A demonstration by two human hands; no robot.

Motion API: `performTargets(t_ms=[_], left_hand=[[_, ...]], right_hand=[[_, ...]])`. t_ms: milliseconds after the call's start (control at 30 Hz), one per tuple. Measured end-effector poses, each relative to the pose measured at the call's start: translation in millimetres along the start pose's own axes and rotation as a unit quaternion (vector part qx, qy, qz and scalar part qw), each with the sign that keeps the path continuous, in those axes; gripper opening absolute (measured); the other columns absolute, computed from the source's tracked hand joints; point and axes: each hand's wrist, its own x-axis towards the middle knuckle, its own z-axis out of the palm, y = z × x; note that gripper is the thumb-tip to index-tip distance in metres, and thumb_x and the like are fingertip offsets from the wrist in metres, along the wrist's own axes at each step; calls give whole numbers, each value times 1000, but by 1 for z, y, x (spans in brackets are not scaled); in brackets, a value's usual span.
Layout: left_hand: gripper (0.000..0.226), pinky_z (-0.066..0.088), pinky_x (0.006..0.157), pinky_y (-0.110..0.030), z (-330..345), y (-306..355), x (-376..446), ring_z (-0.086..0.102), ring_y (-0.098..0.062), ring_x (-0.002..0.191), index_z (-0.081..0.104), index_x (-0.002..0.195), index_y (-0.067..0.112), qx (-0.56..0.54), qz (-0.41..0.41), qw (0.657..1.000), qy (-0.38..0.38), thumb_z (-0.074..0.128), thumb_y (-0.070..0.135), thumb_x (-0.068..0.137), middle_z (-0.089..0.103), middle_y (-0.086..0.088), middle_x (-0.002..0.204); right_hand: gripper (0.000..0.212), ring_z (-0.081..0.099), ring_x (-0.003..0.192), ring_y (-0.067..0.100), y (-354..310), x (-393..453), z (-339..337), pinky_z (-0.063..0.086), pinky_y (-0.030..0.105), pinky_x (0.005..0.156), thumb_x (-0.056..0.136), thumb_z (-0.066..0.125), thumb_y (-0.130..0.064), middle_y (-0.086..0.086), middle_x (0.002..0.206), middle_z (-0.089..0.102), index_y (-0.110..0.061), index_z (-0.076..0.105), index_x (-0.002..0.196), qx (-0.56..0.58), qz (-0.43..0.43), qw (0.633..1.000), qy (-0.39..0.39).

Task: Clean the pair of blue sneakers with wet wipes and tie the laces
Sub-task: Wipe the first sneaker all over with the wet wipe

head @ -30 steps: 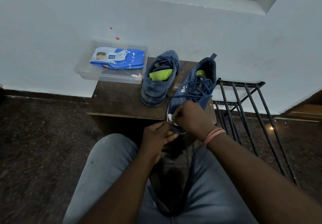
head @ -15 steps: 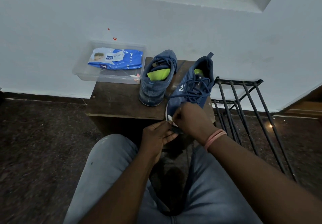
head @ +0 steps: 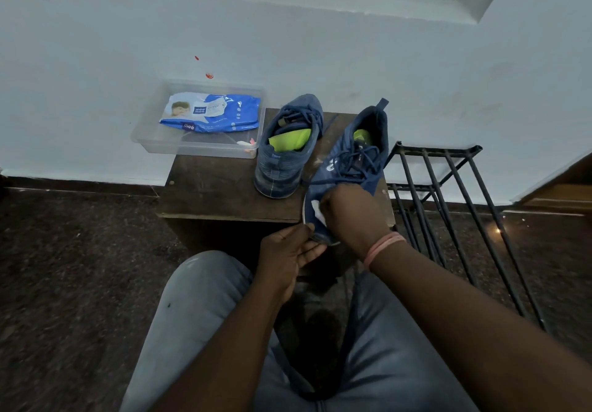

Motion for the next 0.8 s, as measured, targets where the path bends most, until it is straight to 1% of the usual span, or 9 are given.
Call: performTargets(t_ms=[100,233,333,400,467,567,633,667,800], left_hand=[[11,63,76,-30,0,1,1,71,-16,69,71,88,0,-7,4,1000,4,66,6,96,73,-7,73],[14,63,78,-33,-3,-1,0,74,-21,82,73,97,-2,-21,18,999,-29,63,8,98,77,-15,91],[17,61,79,-30,-2,-1,1,74,-24,93,71,108,-3,-48,12,998,-49,61,8,99,75,-20,105],[17,61,78,-28,-3,-2,4,73,-21,90,69,109,-1,-65,9,997,-45,60,9,100,75,-18,103],[18,61,78,-29,-3,-2,4,74,-20,89,68,111,0,-73,13,997,-38,59,12,101,74,-16,101],[21,63,71,-33,-8,-3,2,75,-22,88,67,116,3,-42,28,999,21,60,18,102,75,-15,103],[16,61,60,-30,-11,-1,-3,73,-18,78,68,110,7,15,71,993,94,62,19,101,74,-13,101],[14,58,55,-28,-13,1,-5,70,-13,71,69,106,9,65,115,983,126,62,21,101,73,-10,97],[10,49,48,-23,-10,14,-23,59,-8,58,73,95,14,203,240,943,107,65,20,98,69,4,70]], right_hand=[[17,64,76,34,-10,4,5,43,32,59,91,64,-17,14,87,64,-7,66,77,-17,14,1000,18],[28,63,68,28,-15,-7,-5,31,25,52,88,59,-11,9,65,58,-10,55,60,45,27,998,-43],[23,64,63,18,-1,-13,-28,45,32,52,86,64,-11,5,62,66,-6,69,64,192,78,974,-93],[12,59,56,12,14,-26,-39,44,27,48,89,66,-10,3,69,70,-7,78,86,476,159,863,-55],[19,44,52,10,18,-44,-43,34,20,41,94,59,-8,8,72,61,3,70,105,706,205,676,-60],[31,48,60,10,11,-70,-25,38,18,46,79,76,-18,8,88,67,-6,69,107,828,228,504,-94],[50,52,65,12,6,-82,-13,41,19,51,63,89,-18,8,97,70,-12,71,109,860,229,444,-104],[45,53,63,11,5,-85,-10,43,19,50,68,85,-16,7,96,71,-13,69,110,865,231,434,-99],[23,63,57,7,-4,-87,-15,48,19,50,93,54,-11,4,83,73,-8,65,113,844,228,479,-84]])
